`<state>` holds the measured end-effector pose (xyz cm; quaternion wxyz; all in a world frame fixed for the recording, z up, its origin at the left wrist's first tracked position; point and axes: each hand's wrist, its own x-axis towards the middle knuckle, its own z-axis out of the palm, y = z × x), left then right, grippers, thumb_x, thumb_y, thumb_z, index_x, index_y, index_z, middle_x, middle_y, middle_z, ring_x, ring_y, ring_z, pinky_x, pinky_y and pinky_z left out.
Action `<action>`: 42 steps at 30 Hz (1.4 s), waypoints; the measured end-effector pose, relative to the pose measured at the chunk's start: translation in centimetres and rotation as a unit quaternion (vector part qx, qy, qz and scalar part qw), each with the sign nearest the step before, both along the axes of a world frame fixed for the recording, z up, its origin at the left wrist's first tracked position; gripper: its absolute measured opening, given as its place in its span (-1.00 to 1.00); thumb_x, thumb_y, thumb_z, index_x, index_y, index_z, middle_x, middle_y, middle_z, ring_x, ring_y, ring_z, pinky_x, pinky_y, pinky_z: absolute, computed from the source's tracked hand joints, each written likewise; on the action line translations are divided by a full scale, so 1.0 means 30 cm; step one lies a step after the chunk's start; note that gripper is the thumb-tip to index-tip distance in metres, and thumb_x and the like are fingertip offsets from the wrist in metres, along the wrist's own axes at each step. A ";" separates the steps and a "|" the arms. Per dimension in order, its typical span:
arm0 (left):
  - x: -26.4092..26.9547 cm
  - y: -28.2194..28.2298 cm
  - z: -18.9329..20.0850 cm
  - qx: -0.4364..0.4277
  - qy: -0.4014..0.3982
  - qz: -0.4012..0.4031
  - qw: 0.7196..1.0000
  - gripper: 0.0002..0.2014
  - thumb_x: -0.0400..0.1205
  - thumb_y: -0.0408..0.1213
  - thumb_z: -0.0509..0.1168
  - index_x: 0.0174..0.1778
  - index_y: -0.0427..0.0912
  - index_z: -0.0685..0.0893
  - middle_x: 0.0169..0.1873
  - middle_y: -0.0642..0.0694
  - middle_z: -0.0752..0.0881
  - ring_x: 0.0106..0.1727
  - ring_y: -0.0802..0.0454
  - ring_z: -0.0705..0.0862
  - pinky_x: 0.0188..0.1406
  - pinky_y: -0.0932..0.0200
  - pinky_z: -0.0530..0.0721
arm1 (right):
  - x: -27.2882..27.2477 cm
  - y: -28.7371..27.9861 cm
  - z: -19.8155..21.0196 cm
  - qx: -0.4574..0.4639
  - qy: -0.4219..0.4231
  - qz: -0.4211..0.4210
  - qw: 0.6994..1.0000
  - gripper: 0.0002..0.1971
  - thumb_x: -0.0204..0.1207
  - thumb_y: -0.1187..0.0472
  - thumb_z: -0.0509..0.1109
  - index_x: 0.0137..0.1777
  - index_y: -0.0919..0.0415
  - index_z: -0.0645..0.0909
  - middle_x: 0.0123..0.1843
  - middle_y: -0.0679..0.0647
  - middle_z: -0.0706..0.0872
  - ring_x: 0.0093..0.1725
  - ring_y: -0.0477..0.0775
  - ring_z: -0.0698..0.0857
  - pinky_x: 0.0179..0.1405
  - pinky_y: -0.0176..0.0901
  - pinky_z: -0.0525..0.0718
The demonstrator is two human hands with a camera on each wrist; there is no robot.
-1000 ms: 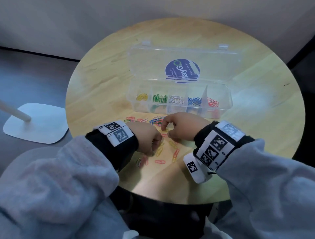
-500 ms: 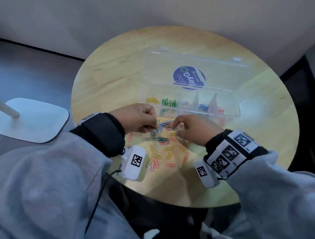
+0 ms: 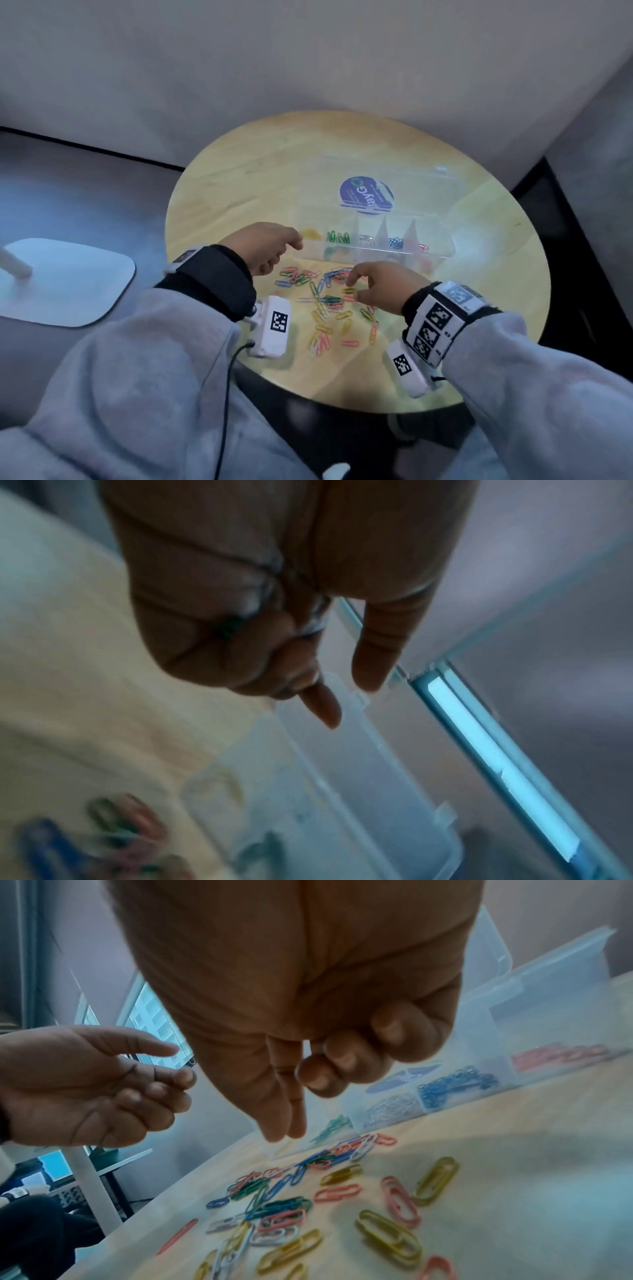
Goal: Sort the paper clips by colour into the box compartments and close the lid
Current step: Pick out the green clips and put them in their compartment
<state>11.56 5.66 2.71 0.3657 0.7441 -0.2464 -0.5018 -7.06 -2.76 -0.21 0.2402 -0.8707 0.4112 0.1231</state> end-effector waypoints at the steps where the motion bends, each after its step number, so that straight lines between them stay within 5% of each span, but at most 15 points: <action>1: -0.003 -0.004 -0.006 0.028 -0.036 -0.035 0.998 -0.84 0.58 -0.28 0.28 -0.32 -0.16 0.52 -0.47 -0.04 0.29 -0.52 0.04 0.19 -0.54 0.26 0.13 | 0.003 0.000 -0.005 0.005 -0.002 -0.002 1.000 -0.76 0.51 0.11 0.37 0.17 -0.09 0.62 -0.28 -0.21 0.43 -0.14 -0.06 0.54 -0.30 -0.27 0.47; 7: 0.036 -0.050 -0.103 0.108 -0.088 -0.101 0.985 -0.96 0.60 -0.34 0.17 -0.12 -0.24 0.49 -0.46 -0.08 0.28 -0.53 0.03 0.17 -0.52 0.23 0.10 | 0.083 -0.051 -0.012 -0.003 0.000 0.036 0.999 -0.73 0.52 0.14 0.33 0.20 -0.12 0.59 -0.34 -0.24 0.36 -0.26 -0.10 0.54 -0.38 -0.31 0.47; 14: 0.113 -0.091 -0.143 0.143 0.007 -0.026 0.989 -0.87 0.53 -0.36 0.20 -0.35 -0.19 0.49 -0.48 -0.03 0.38 -0.56 0.10 0.27 -0.77 0.46 0.18 | 0.208 -0.036 -0.036 0.020 0.024 0.102 0.994 -0.67 0.51 0.13 0.32 0.26 -0.13 0.55 -0.15 -0.13 0.43 -0.08 0.00 0.54 -0.12 -0.21 0.47; 16: 0.111 -0.090 -0.146 0.157 -0.025 -0.050 0.986 -0.86 0.54 -0.30 0.19 -0.35 -0.17 0.51 -0.47 -0.03 0.42 -0.55 0.08 0.30 -0.71 0.40 0.19 | 0.235 -0.035 -0.051 0.011 0.050 0.123 0.991 -0.65 0.50 0.11 0.33 0.29 -0.14 0.52 -0.07 -0.05 0.48 -0.05 0.06 0.60 -0.13 -0.17 0.53; 19: 0.102 -0.094 -0.149 0.164 -0.081 -0.106 0.977 -0.84 0.57 -0.21 0.17 -0.27 -0.18 0.54 -0.44 -0.06 0.43 -0.52 0.03 0.30 -0.56 0.29 0.17 | 0.267 -0.030 -0.066 -0.008 0.075 0.133 0.988 -0.69 0.50 0.10 0.32 0.25 -0.12 0.50 -0.26 -0.09 0.47 -0.12 0.08 0.58 -0.21 -0.15 0.50; 23: 0.101 -0.096 -0.170 0.178 -0.286 -0.246 0.909 -0.84 0.55 -0.10 0.24 -0.20 -0.13 0.56 -0.31 -0.07 0.54 -0.29 -0.02 0.49 -0.36 0.21 0.35 | 0.289 -0.030 -0.075 -0.026 0.078 0.148 0.985 -0.91 0.50 0.18 0.31 -0.03 0.02 0.49 -0.25 -0.05 0.54 -0.17 0.08 0.55 -0.39 -0.20 0.41; 26: 0.097 -0.089 -0.187 0.160 -0.342 -0.265 0.887 -0.93 0.49 -0.17 0.31 -0.18 -0.05 0.57 -0.27 0.03 0.58 -0.19 0.02 0.53 -0.39 0.21 0.36 | 0.290 -0.033 -0.076 -0.032 0.063 0.150 0.986 -0.87 0.50 0.17 0.33 0.03 0.07 0.51 -0.32 -0.09 0.49 -0.20 0.07 0.54 -0.38 -0.18 0.41; 31: 0.098 -0.101 -0.201 0.130 -0.330 -0.290 0.889 -0.89 0.48 -0.31 0.37 -0.23 -0.03 0.57 -0.37 0.09 0.54 -0.19 0.01 0.53 -0.43 0.23 0.36 | 0.306 -0.006 -0.091 -0.014 0.051 0.145 0.988 -0.83 0.52 0.22 0.32 0.09 0.05 0.54 -0.41 -0.11 0.42 -0.22 0.05 0.53 -0.45 -0.24 0.36; 36: 0.087 -0.099 -0.202 0.144 -0.312 -0.295 0.891 -0.97 0.47 -0.30 0.40 -0.22 -0.09 0.69 -0.24 -0.03 0.73 -0.15 0.01 0.62 -0.21 0.22 0.49 | 0.297 -0.012 -0.092 -0.005 0.065 0.143 0.988 -0.90 0.49 0.30 0.28 -0.12 0.06 0.49 -0.34 -0.11 0.46 -0.21 0.03 0.51 -0.51 -0.31 0.31; 40: 0.097 -0.094 -0.186 0.142 -0.281 -0.292 0.903 -0.89 0.46 -0.24 0.39 -0.39 -0.07 0.64 -0.44 0.02 0.62 -0.32 0.03 0.54 -0.24 0.23 0.47 | 0.281 -0.013 -0.088 -0.011 0.095 0.148 0.984 -0.94 0.47 0.28 0.27 -0.15 0.11 0.53 -0.28 -0.06 0.53 -0.18 0.03 0.54 -0.50 -0.33 0.36; 42: 0.109 -0.094 -0.162 0.118 -0.227 -0.263 0.930 -0.83 0.45 -0.26 0.42 -0.43 -0.08 0.58 -0.50 -0.01 0.53 -0.43 0.02 0.43 -0.36 0.22 0.40 | 0.275 -0.012 -0.085 -0.023 0.100 0.156 0.982 -0.95 0.46 0.26 0.27 -0.17 0.11 0.54 -0.33 -0.07 0.51 -0.20 0.04 0.54 -0.51 -0.32 0.35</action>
